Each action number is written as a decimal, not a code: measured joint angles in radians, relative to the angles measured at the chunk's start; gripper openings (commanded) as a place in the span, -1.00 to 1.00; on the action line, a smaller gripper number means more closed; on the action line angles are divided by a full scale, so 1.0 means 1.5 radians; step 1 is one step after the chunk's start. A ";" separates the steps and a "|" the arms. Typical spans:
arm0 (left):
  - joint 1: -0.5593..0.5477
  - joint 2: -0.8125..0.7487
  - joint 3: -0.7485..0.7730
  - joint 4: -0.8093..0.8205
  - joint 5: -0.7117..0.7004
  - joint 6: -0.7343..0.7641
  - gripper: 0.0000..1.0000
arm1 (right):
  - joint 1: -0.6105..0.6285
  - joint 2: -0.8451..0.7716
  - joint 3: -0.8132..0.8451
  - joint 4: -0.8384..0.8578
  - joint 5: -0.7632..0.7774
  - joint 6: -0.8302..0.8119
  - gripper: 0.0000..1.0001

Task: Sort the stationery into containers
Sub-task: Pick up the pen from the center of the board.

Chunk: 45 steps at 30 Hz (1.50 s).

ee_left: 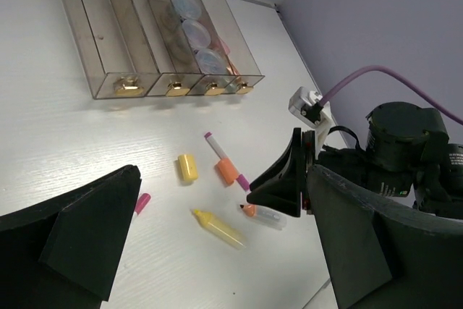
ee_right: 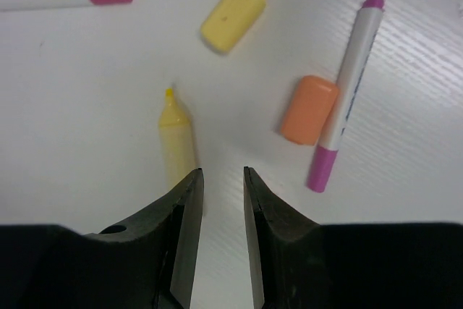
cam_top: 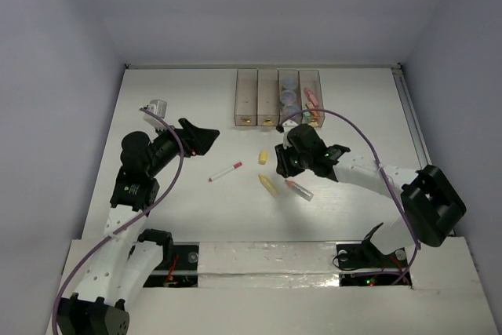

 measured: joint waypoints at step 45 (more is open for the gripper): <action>0.000 -0.099 0.048 -0.107 -0.165 0.109 0.98 | 0.206 0.501 0.507 0.007 0.090 -0.007 0.03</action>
